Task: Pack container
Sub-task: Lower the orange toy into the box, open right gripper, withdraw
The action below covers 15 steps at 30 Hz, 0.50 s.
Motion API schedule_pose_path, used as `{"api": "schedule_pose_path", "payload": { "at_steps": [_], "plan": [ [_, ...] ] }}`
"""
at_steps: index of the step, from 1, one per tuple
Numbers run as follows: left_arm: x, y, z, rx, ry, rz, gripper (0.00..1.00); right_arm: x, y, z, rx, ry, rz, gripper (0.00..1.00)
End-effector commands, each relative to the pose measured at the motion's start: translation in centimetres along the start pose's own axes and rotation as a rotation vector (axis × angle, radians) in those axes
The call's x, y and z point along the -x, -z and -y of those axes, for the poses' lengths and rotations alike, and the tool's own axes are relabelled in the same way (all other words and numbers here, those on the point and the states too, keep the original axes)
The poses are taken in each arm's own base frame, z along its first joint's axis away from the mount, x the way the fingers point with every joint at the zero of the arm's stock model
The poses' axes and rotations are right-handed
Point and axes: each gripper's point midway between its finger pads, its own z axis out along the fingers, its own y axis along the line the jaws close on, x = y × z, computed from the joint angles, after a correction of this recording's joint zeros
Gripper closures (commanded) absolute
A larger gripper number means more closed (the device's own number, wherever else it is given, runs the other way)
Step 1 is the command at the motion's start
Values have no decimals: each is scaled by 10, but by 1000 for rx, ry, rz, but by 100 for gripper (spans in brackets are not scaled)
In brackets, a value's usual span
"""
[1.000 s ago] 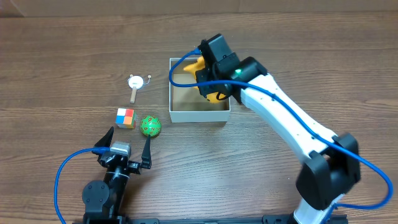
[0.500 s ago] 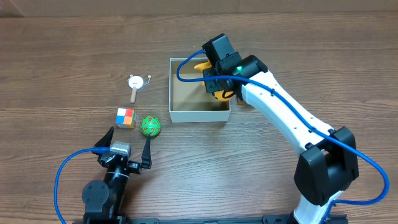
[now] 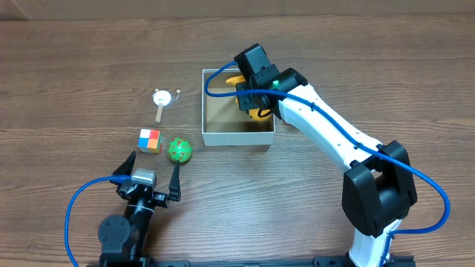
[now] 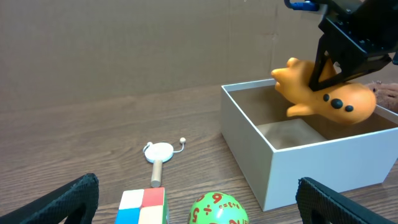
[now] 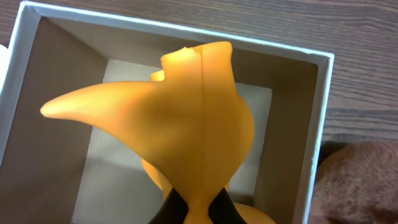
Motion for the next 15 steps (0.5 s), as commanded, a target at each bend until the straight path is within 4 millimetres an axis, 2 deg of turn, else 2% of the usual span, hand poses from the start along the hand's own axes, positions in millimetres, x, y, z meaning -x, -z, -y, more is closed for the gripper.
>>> {"api": "schedule_pose_path", "payload": {
  "at_steps": [1,8,13,14,15],
  "plan": [
    [-1,0,1,-8,-8,-3,0,2,-4,-1,-13,-9,8,96],
    [-1,0,1,-8,-8,-3,0,-13,-5,4,-36,-10,-52,96],
    [-1,0,1,-8,-8,-3,0,-17,-12,4,-42,-44,-67,96],
    [-1,0,1,-8,-8,-3,0,-17,-15,4,-43,-46,-68,94],
    [-1,0,1,-8,-8,-3,0,-17,-16,4,-43,-46,-69,88]
  ]
}}
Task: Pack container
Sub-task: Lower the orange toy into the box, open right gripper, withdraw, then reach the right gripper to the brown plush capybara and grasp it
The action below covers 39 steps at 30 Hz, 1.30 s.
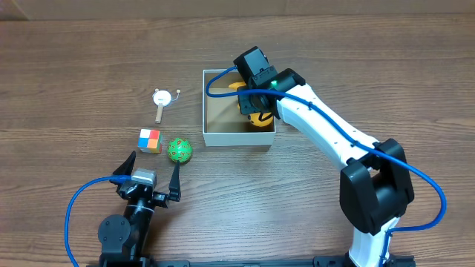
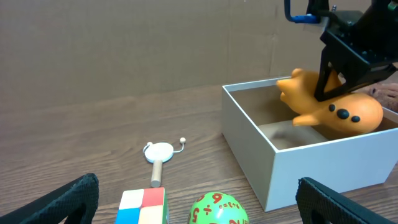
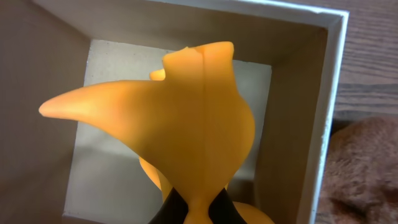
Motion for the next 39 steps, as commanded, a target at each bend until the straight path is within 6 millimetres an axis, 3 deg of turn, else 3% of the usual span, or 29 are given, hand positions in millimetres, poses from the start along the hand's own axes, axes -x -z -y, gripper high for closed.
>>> {"api": "schedule_pose_path", "payload": {
  "at_steps": [1,8,14,18,21,25,28,34,39],
  "plan": [
    [-1,0,1,-8,-8,-3,0,0,-10,-1,-18,-19,-2,83],
    [-1,0,1,-8,-8,-3,0,1,-14,-2,-17,-19,2,63],
    [-1,0,1,-8,-8,-3,0,7,-11,-4,-10,-17,17,57],
    [-1,0,1,-8,-8,-3,0,24,13,-7,3,1,58,53],
    [-1,0,1,-8,-8,-3,0,41,50,-1,-17,-6,106,49],
    [-1,0,1,-8,-8,-3,0,47,94,27,-58,-46,119,43],
    [-1,0,1,-8,-8,-3,0,42,111,76,-115,-123,82,35],
    [-1,0,1,-8,-8,-3,0,26,101,153,-153,-179,-27,25],
    [-1,0,1,-8,-8,-3,0,15,84,175,-92,-156,-72,17]
  ]
}}
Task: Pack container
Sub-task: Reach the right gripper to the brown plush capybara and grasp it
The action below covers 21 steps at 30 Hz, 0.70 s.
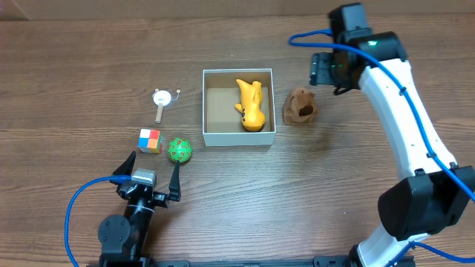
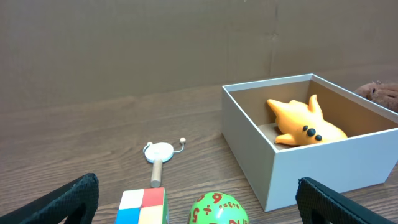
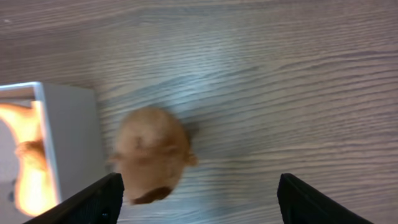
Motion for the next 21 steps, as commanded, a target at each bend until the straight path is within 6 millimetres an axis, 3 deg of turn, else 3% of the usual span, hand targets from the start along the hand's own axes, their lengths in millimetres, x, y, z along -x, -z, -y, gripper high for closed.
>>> {"api": "schedule_pose_path", "payload": {
  "at_steps": [1,8,13,21],
  "plan": [
    [-1,0,1,-8,-8,-3,0,-11,-16,-4,101,98,-46,16],
    [-1,0,1,-8,-8,-3,0,-30,-36,-24,205,179,-83,13],
    [-1,0,1,-8,-8,-3,0,-42,-47,-27,205,195,-108,13],
    [-1,0,1,-8,-8,-3,0,-70,-81,-38,283,217,-134,10]
  ]
}}
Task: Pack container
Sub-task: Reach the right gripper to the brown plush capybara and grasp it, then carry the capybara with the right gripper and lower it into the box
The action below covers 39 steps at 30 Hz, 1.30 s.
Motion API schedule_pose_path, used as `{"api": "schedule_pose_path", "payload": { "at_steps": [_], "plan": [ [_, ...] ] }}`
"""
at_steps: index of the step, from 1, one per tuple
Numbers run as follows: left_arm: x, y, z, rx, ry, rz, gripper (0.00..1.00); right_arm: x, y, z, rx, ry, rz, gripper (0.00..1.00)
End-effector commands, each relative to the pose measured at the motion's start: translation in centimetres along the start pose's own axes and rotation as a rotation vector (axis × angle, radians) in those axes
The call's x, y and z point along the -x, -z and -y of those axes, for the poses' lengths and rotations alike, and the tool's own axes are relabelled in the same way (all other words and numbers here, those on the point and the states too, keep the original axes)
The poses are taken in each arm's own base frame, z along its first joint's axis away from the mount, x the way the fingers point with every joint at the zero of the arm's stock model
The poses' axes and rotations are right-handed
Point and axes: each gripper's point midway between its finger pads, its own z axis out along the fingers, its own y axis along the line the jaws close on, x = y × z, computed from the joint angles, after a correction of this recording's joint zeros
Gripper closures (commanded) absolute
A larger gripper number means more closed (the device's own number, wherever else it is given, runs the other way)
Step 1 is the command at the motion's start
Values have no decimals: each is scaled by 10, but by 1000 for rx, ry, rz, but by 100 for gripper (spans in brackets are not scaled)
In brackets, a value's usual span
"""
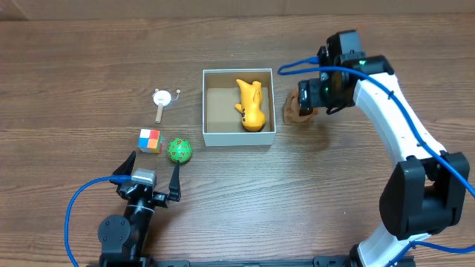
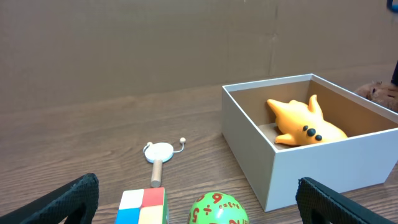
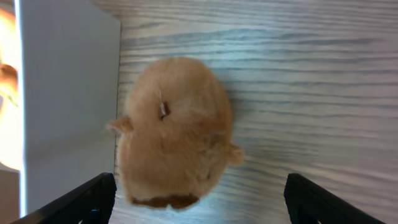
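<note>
An orange toy creature (image 1: 250, 104) lies inside the white open box (image 1: 213, 137), also visible as the orange toy (image 2: 305, 122). A brown plush toy (image 3: 171, 130) rests on the table just right of the box wall (image 3: 68, 112); overhead the plush (image 1: 291, 108) is partly under my right gripper (image 1: 309, 96). My right gripper (image 3: 196, 211) hangs open above the plush, fingers wide on either side. My left gripper (image 1: 152, 172) stands open near the front edge, behind a green number ball (image 1: 179, 150) and a colour cube (image 1: 150, 140).
A small white disc on a wooden stick (image 1: 161, 99) lies left of the box. The cube (image 2: 144, 206) and green ball (image 2: 217, 210) sit between the left fingers (image 2: 53, 199). A blue cable trails from each arm.
My right gripper has moved down and left from the far right back of the table to just over the brown plush. It stays open. The left arm and the toys have not moved.
My right gripper held the orange toy above the box, then lower inside it. Later the toy lay in the box and the gripper was open, away at the back right. Now it is open over the brown plush beside the box.
</note>
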Motion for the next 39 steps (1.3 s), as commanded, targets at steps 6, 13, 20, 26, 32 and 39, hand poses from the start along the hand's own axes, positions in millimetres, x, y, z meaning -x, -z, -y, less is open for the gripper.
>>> {"api": "schedule_pose_path", "payload": {
  "at_steps": [6,13,20,26,32,39],
  "plan": [
    [-1,0,1,-8,-8,-3,0,-21,-29,-6,52,29,-20,12],
    [-1,0,1,-8,-8,-3,0,-18,-29,-6,53,30,-7,49],
    [-1,0,1,-8,-8,-2,0,-1,-15,-9,54,35,27,96],
    [-1,0,1,-8,-8,-3,0,30,38,-17,55,41,66,96],
    [-1,0,1,-8,-8,-3,0,52,104,-44,73,87,124,96],
    [-1,0,1,-8,-8,-3,0,44,118,-129,59,296,167,96]
  ]
}}
